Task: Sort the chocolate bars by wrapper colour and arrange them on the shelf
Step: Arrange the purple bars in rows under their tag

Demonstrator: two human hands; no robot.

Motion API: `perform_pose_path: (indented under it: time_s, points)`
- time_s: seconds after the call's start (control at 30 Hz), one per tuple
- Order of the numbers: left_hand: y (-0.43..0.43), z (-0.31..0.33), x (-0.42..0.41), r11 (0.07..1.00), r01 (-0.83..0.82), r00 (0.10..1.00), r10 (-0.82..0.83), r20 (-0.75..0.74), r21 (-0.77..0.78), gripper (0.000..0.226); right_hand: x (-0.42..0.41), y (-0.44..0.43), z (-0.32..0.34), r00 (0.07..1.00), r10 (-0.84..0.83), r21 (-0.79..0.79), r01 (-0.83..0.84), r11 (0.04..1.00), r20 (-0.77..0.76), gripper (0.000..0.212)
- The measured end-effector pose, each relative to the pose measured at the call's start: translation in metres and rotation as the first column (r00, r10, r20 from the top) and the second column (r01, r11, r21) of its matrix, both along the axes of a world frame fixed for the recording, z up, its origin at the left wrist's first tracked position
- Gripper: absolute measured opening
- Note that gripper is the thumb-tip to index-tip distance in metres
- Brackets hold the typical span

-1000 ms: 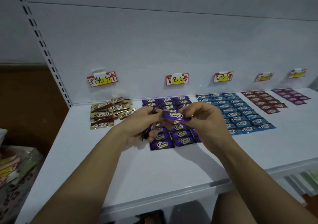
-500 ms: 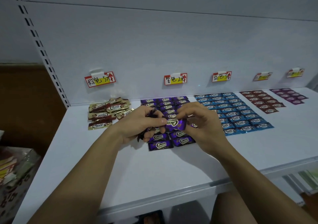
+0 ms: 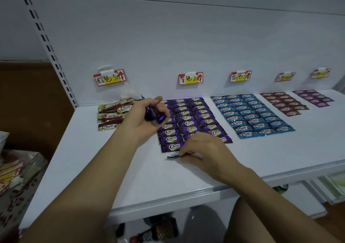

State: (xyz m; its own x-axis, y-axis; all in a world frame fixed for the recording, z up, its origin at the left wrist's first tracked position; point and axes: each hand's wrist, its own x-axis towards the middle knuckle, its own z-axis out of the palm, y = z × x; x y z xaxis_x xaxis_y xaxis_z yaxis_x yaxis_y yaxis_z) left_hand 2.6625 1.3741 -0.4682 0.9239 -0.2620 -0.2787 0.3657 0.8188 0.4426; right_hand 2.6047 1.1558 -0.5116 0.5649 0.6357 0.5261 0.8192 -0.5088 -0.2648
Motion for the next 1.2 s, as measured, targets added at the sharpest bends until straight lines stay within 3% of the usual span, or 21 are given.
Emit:
perform_pose_path:
  time_s: [0.07, 0.2, 0.5, 0.73, 0.83, 0.97, 1.1, 1.2]
  points:
    - [-0.001, -0.001, 0.0, 0.994, -0.059, 0.998, 0.058, -0.012, -0.09, 0.027, -0.004, 0.0, -0.008, 0.999, 0.004, 0.031, -0.003, 1.0, -0.044, 0.01]
    - [0.004, -0.001, 0.001, 0.985, -0.128, 0.991, 0.132, 0.031, -0.112, 0.037, -0.006, -0.003, -0.009, 0.986, -0.048, 0.093, 0.063, 0.994, -0.159, 0.013]
    - [-0.003, 0.004, -0.003, 0.989, -0.14, 0.983, 0.135, 0.122, 0.037, 0.025, -0.005, 0.0, -0.011, 0.979, -0.061, 0.064, 0.075, 0.995, -0.196, 0.012]
    - [-0.007, 0.003, -0.003, 0.967, -0.094, 0.994, 0.081, 0.068, 0.235, 0.017, -0.006, 0.001, -0.012, 0.989, -0.062, 0.065, 0.071, 0.995, -0.136, 0.013]
    - [-0.008, 0.001, -0.003, 0.925, -0.056, 0.997, 0.03, 0.075, 0.375, 0.013, -0.005, 0.003, -0.002, 0.98, -0.084, 0.226, 0.125, 0.966, -0.183, 0.009]
    - [-0.011, -0.003, -0.003, 0.885, -0.09, 0.992, 0.039, 0.119, 0.457, 0.013, 0.023, 0.02, 0.026, 0.923, -0.096, 0.506, 0.289, 0.813, -0.372, 0.015]
    - [-0.012, -0.003, -0.005, 0.814, -0.145, 0.982, 0.046, 0.185, 0.563, 0.022, 0.051, 0.037, 0.044, 0.846, 0.002, 0.537, 0.336, 0.774, -0.533, 0.038]
    - [-0.009, 0.0, -0.004, 0.804, -0.115, 0.987, 0.028, 0.155, 0.584, 0.022, 0.06, 0.041, 0.045, 0.804, 0.089, 0.554, 0.319, 0.769, -0.588, 0.039]
